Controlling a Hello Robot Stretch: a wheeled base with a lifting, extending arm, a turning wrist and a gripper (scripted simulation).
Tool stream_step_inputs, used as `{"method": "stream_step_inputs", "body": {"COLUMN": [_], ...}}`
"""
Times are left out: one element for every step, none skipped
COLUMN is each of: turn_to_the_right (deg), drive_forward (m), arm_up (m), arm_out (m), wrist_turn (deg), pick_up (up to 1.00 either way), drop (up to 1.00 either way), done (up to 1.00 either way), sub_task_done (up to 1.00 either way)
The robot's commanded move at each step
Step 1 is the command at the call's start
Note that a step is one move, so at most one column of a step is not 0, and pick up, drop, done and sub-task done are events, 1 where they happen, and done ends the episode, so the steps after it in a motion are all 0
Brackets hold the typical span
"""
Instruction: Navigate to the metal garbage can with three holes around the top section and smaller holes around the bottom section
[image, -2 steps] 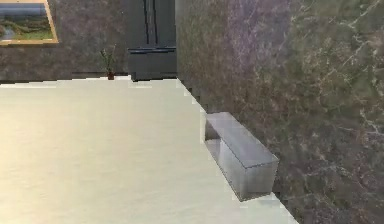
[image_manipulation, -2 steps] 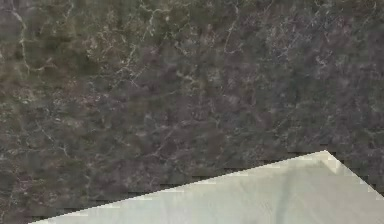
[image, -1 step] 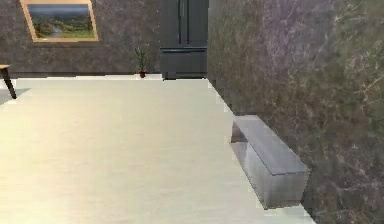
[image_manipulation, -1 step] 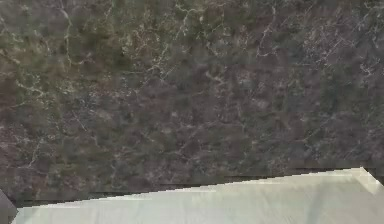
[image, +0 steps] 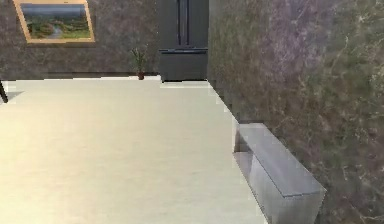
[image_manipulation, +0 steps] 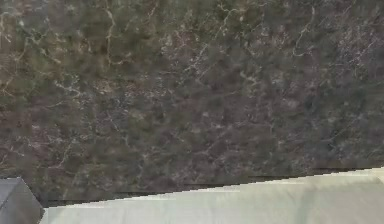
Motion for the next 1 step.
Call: {"method": "stream_step_inputs", "body": {"turn_to_the_right": [-33.0], "drive_forward": [0.00], "arm_up": [0.00], "arm_out": [0.00], "wrist_turn": [0.0], "pick_up": [0.00], "drop": [0.00], "done": [0.00], "sub_task_done": [0.00]}}
